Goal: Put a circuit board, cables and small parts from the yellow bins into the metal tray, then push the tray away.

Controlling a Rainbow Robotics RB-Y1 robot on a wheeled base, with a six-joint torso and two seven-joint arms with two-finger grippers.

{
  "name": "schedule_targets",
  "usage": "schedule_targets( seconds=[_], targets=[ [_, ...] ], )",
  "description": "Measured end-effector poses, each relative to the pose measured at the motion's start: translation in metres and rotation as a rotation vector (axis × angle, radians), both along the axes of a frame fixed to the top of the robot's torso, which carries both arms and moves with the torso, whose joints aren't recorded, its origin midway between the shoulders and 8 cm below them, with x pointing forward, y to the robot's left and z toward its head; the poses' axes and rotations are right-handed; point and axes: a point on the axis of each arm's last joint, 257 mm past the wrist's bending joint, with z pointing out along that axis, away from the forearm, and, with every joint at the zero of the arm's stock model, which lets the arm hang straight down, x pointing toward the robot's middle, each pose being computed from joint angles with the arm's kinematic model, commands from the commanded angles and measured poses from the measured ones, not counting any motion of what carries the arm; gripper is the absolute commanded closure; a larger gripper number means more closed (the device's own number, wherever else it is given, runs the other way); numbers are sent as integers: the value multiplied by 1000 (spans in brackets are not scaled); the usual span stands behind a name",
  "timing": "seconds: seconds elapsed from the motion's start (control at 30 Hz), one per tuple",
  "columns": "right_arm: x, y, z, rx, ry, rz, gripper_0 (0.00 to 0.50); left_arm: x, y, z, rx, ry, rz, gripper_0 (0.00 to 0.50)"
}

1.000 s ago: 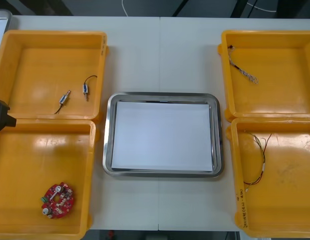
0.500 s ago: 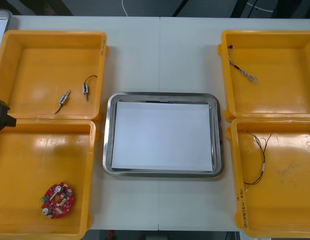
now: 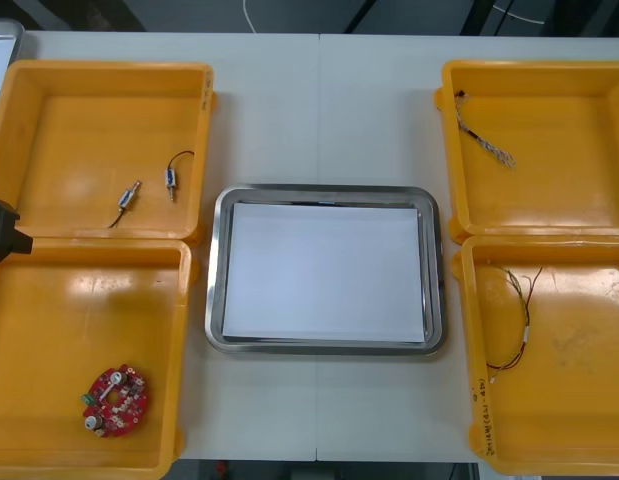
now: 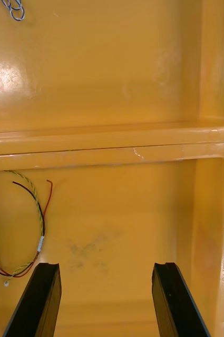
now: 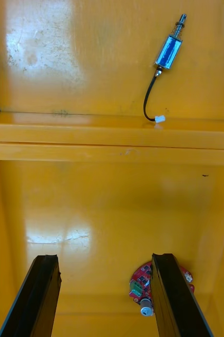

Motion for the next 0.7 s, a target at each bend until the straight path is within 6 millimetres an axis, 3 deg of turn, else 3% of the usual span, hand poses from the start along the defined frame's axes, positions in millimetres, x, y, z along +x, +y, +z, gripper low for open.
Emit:
schedule_targets(
  seconds=[0.7],
  targets=[
    [0,0,0,0,0,0,0,0,0,0,0,0,0,0]
  ],
)
